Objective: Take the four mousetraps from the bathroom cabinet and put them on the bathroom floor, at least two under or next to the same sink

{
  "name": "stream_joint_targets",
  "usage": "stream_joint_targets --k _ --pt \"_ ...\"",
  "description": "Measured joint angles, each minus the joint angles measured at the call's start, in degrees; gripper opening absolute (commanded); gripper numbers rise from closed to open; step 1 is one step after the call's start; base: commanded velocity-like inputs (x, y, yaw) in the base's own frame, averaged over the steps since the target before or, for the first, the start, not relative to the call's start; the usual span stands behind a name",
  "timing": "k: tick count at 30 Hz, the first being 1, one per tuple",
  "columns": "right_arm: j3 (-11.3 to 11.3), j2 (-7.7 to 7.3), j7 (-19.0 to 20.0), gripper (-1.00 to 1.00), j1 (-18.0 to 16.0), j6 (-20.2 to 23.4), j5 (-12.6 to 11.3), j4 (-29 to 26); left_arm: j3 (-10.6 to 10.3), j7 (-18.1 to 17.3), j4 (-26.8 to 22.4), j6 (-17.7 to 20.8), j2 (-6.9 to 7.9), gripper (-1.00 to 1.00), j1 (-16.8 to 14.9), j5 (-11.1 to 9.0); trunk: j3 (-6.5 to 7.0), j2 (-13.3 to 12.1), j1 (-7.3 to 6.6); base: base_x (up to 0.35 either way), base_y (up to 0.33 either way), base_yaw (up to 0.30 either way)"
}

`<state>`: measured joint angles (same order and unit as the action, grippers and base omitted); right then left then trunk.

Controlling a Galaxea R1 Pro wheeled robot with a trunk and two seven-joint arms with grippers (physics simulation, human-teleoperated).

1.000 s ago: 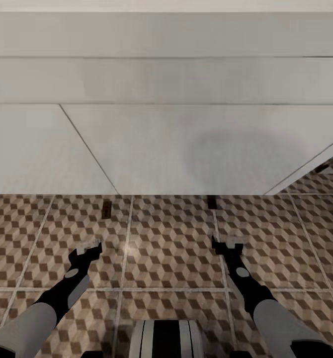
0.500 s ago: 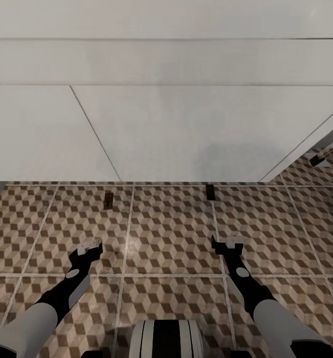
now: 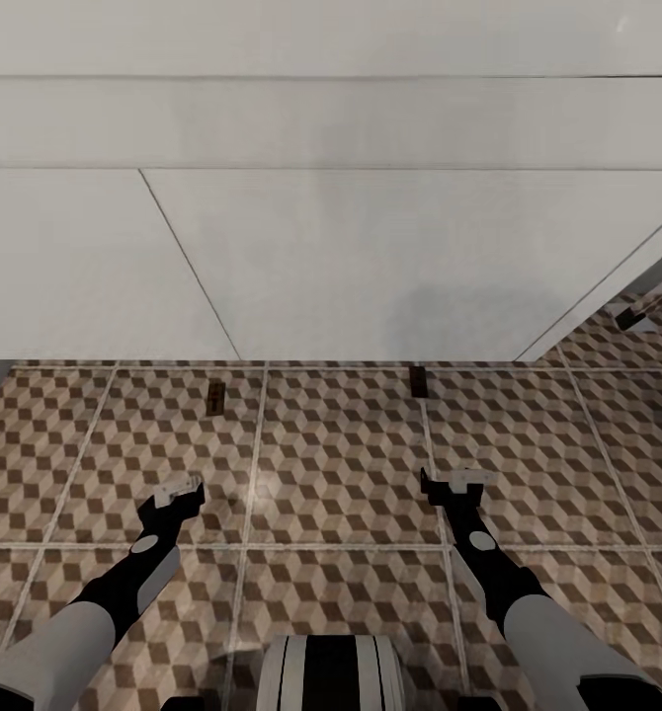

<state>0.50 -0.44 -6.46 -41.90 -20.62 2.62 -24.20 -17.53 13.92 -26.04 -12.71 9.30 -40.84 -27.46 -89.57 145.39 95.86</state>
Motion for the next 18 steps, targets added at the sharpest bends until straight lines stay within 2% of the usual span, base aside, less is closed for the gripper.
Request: stream_joint_targets --k 11,18 --pt "0.04 0.0 0.01 1.0 0.0 -0.02 0.14 0.01 0.0 0.12 0.03 0.0 -0.28 1.0 -0.01 0.0 0.0 0.0 0.0 -0.004 0.0 0.0" --pt "-0.01 0.0 0.01 1.0 0.0 -0.01 0.15 0.0 0.05 0.17 0.03 -0.07 -0.28 1.0 0.0 0.0 0.0 0.0 0.03 -0.206 0.0 0.0"
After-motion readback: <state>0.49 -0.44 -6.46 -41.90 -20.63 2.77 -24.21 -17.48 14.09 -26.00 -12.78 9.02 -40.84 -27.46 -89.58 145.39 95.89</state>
